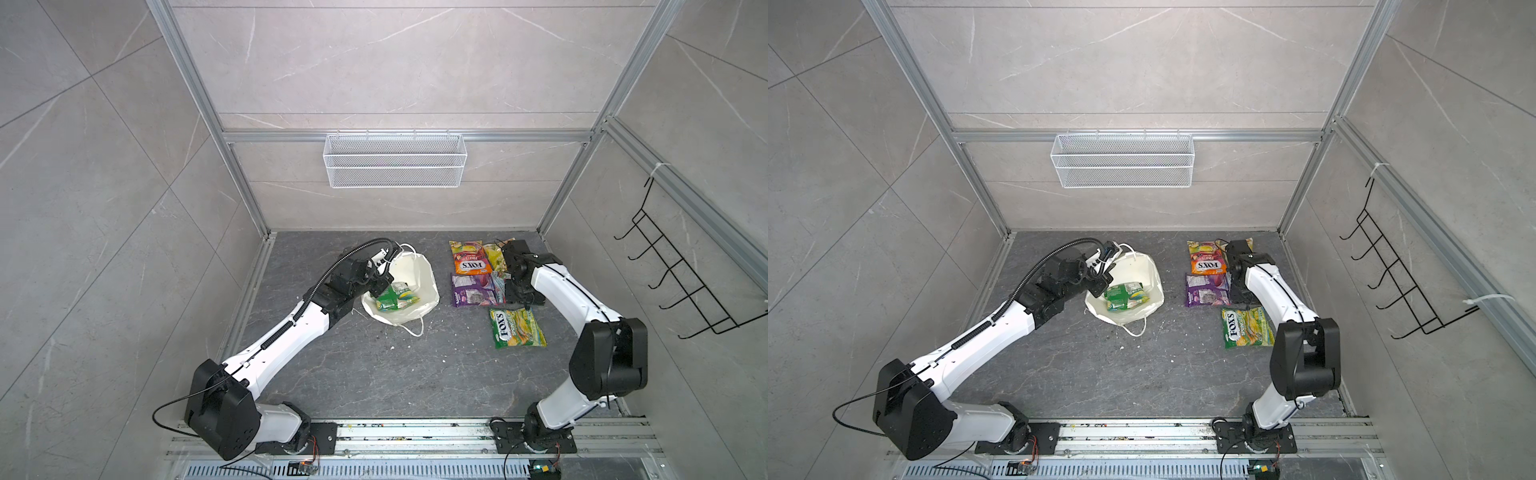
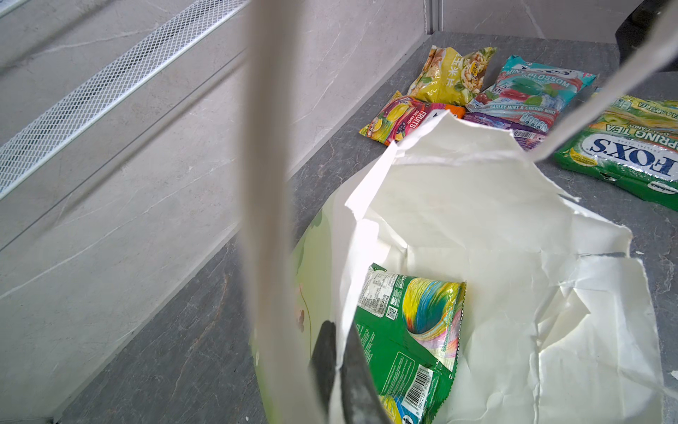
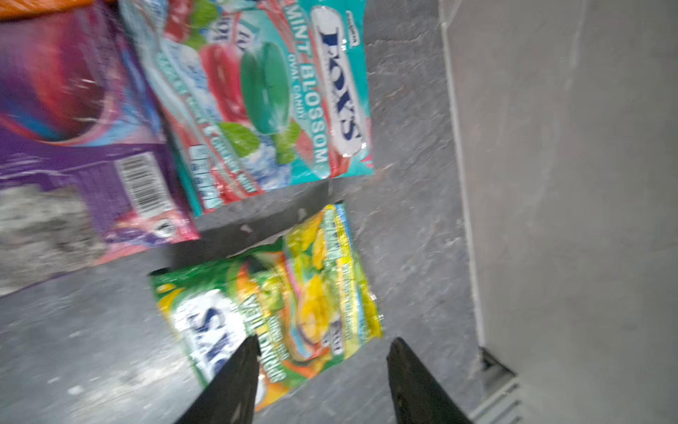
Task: Take the snacks out of the paper bag
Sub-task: Place the snack at the middle-right of the table, then move the snack to the middle-right of the table.
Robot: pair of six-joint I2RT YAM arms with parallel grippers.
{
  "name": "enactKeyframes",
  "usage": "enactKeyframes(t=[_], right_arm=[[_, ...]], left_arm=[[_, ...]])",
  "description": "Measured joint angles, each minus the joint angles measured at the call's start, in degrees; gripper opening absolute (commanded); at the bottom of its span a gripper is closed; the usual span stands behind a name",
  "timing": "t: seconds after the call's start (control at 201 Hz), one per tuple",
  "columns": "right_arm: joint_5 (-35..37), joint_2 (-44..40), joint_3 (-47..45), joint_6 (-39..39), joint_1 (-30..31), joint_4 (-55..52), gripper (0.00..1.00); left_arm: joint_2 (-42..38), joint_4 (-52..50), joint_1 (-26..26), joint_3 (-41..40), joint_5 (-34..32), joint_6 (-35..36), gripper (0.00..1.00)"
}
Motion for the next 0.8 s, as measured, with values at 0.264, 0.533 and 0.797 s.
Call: enactKeyframes(t=[0.264,0.533,0.797], right_arm=[[-13.14,-6.27,-9.38,0.55,1.2,4.46,0.73],[-14.47,-0.63,-14.69,3.1,2.56,6.19,0.69],[-8.66,4.11,-14.73,5.2,3.63,7.23,0.56]], left_arm=[[0.0,0.09,0.0,-0.09,0.11,-0.02,0.0],[0.0,0.37,0.0,-0.09,0.2,-0.02,0.0],[0.0,0.52,0.0,-0.09,0.24,-0.04,0.0]])
